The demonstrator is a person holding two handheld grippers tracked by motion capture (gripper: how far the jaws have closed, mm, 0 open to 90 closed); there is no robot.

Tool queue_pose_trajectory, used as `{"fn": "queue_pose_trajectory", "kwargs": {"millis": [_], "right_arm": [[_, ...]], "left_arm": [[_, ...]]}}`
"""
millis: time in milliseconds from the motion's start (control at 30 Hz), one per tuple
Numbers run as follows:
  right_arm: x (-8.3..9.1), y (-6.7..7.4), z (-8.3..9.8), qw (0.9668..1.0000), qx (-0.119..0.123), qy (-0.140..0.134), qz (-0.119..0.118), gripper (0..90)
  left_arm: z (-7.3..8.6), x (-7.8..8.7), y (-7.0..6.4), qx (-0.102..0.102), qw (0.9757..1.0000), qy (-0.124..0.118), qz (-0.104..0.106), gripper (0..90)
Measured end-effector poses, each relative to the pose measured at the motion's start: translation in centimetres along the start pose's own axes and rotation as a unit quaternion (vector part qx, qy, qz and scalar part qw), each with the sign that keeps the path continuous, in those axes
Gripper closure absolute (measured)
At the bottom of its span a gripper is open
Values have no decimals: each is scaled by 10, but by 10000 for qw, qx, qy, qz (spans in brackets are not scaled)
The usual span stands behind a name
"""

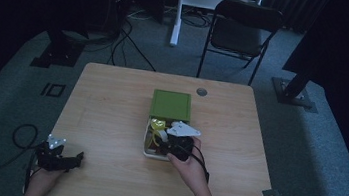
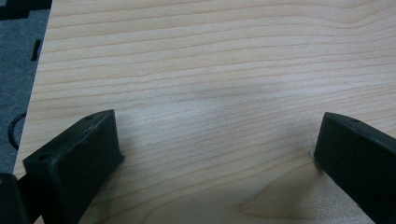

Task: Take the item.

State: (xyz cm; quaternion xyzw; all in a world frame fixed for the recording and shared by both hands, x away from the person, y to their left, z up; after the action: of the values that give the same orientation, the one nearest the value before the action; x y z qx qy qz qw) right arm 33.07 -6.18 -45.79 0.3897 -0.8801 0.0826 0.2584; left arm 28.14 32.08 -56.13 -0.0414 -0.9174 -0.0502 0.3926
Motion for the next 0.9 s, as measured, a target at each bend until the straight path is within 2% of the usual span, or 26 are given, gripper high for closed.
{"fn": "queue_pose_trajectory", "kwargs": {"millis": [200,467,667,900], "right_arm": [[10,-5,-9,9998,52,-170,54,561],[24,-17,-18,9990,-27,-407,169,562],[34,-26,-21,9977,-102,-604,278,562],[47,-42,-25,9949,-156,-839,531,562]], "left_arm": [[0,0,0,5,10000,1,2,5],[0,0,0,1,10000,-6,-3,5],[0,0,0,-7,10000,1,-2,5],[0,0,0,-1,10000,-4,-2,5]]}}
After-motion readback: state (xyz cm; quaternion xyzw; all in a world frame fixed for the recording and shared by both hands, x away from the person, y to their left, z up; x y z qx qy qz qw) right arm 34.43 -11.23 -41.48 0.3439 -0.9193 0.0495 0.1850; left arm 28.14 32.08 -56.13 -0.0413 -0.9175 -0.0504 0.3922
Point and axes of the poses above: each handheld gripper's, and its own axes: x roughly backward along the jaws, z roughly out of its underside, y roughly to its left, the point moved 2 cm from there along -x, roughly forward along the jaws, and after that the axes turned 4 degrees about -z, right-handed, at the moved point
